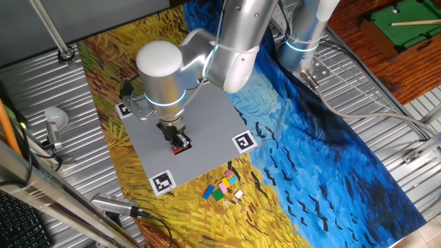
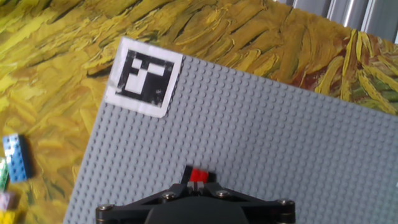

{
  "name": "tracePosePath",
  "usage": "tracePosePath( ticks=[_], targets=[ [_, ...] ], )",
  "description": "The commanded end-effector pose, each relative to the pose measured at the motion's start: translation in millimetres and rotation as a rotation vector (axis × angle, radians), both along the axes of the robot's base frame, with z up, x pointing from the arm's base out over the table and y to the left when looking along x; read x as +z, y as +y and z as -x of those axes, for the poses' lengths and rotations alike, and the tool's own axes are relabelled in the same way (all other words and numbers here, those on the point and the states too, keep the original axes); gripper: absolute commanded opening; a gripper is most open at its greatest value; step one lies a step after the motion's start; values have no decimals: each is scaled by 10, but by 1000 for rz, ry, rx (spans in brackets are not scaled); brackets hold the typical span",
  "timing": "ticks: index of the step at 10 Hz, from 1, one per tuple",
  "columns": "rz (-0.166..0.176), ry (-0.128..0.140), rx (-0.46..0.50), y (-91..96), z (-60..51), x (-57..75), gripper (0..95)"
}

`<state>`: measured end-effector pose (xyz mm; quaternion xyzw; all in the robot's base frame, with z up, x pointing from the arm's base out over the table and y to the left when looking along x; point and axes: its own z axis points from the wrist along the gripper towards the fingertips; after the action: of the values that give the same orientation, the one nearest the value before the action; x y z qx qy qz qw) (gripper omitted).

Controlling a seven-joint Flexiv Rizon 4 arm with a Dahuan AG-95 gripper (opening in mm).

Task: Stack small Lego blocks one on top of the other

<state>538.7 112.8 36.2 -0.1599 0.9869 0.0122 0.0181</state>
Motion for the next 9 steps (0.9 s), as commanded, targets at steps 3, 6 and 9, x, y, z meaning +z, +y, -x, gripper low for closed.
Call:
tracePosePath(
  ticks=[3,6,9],
  targets=[
    [-2,-9,4,-6,12,-16,0],
    [-1,-10,6,19,20,-35,0],
    [0,-24,13,1,58,-195,0]
  ],
)
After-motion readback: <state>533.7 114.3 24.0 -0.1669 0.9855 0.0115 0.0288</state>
